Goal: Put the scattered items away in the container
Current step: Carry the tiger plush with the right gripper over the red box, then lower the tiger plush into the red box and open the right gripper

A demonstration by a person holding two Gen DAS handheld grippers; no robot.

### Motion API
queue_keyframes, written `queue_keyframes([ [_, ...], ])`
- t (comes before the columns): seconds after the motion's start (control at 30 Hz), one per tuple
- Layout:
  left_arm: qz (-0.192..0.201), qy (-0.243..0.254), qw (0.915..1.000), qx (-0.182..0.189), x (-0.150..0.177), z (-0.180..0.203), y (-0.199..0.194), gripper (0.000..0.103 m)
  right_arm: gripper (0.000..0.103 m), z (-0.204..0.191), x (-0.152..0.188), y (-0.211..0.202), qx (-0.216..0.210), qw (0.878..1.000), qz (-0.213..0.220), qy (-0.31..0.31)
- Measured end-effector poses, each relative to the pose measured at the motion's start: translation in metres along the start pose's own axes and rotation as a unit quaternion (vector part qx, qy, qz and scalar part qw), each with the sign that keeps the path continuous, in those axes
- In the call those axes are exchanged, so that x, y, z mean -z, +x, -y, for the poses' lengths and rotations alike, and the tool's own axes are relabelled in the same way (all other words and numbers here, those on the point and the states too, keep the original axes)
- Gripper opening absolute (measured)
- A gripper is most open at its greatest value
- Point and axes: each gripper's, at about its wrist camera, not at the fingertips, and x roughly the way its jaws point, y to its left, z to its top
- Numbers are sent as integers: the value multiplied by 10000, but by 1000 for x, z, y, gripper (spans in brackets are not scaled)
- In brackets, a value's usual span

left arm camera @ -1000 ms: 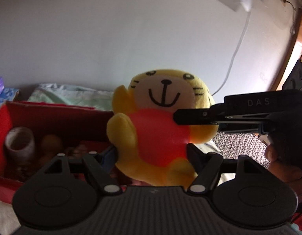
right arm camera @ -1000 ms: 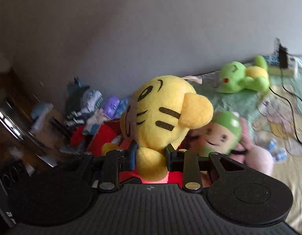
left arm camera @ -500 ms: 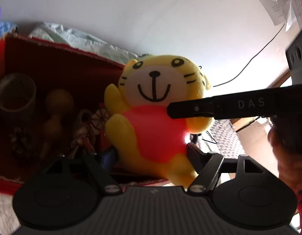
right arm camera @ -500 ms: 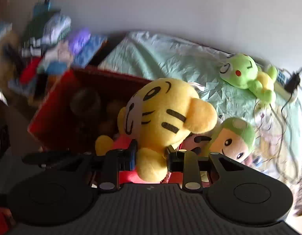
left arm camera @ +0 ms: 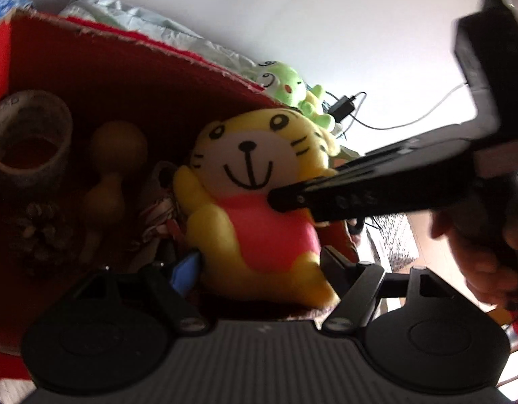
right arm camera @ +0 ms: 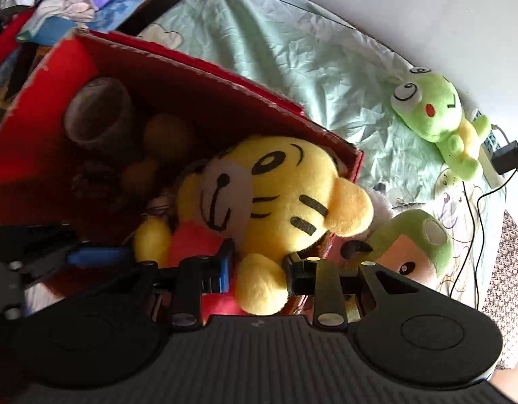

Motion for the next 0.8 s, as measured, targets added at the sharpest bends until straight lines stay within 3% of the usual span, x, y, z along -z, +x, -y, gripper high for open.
queue_keyframes([
  [0.17,88,519,9986,-108,-9,14,-21,75,33,6,2,2,-57,9999,43,137],
  [0.43,-52,526,9986,-91,-23,6,-6,78,39,21,10,-12,-361,9973,298,560],
  [0.67,-63,634,9978,-169,-26,12,-11,78,37,35,23,-31,-534,9879,886,1152],
  [0.8,105,756,9962,-428,-27,20,-28,79,37,40,38,-42,-585,9791,1243,1500],
])
